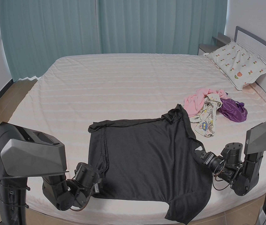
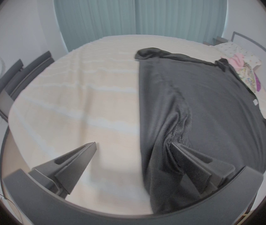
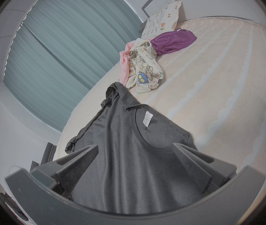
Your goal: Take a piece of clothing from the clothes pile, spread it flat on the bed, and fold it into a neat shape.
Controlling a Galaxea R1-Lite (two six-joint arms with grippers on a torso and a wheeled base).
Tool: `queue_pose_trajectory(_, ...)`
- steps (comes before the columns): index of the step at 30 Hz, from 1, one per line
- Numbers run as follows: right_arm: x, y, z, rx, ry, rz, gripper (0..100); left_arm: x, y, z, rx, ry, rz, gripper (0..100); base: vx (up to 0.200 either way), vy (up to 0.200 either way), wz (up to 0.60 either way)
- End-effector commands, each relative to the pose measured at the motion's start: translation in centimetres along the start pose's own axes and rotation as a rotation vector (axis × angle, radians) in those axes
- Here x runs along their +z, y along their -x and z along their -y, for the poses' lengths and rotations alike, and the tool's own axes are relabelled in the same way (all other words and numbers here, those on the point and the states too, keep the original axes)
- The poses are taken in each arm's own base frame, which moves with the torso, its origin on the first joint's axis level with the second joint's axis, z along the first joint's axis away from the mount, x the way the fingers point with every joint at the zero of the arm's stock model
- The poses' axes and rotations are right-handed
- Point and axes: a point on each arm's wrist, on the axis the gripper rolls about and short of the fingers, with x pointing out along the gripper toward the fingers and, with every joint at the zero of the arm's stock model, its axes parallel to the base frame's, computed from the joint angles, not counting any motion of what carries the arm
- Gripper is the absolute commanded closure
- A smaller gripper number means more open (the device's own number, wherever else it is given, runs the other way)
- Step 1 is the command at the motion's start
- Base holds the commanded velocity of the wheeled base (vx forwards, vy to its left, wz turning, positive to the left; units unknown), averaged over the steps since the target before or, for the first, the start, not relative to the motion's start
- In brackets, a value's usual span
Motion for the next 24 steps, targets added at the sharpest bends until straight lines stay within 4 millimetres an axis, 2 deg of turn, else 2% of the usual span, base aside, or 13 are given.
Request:
queue_pose_trajectory(1,0.0,0.0,0.0,0.000,0.000,0.001,0,1.7,1.2,-3.3,0.095,0.025,0.030,0,0.000,0.000,0.00)
queue_pose_trajectory(4,0.1,0.0,0.0,0.001,0.000,0.002,0,2.6,2.6,-5.6,0.149,0.000,0.009,0,0.000,0.000,0.00)
queue_pose_trajectory(7,0.1,0.1,-0.1,0.003,-0.001,0.004,0,2.9,2.6,-7.6,0.232,-0.016,-0.070,0,0.000,0.000,0.00)
queue_pose_trajectory(10,0.1,0.1,-0.1,0.003,-0.001,0.004,0,3.6,2.7,-9.0,0.286,-0.007,-0.119,0,0.000,0.000,0.00)
queue_pose_trajectory(13,0.1,0.0,-0.1,0.004,-0.001,0.005,0,3.4,3.3,-10.1,0.333,-0.050,-0.207,0,0.000,0.000,0.00)
queue_pose_trajectory(16,0.2,0.0,-0.1,0.003,-0.001,0.006,0,3.5,3.9,-10.4,0.349,-0.064,-0.250,0,0.000,0.000,0.00)
queue_pose_trajectory(20,0.2,0.0,-0.1,0.003,-0.001,0.006,0,4.1,3.8,-10.5,0.354,-0.043,-0.241,0,0.000,0.000,0.00)
queue_pose_trajectory(24,0.2,0.0,-0.1,0.005,-0.002,0.006,0,5.3,4.8,-11.4,0.354,-0.006,-0.220,0,0.000,0.000,0.00)
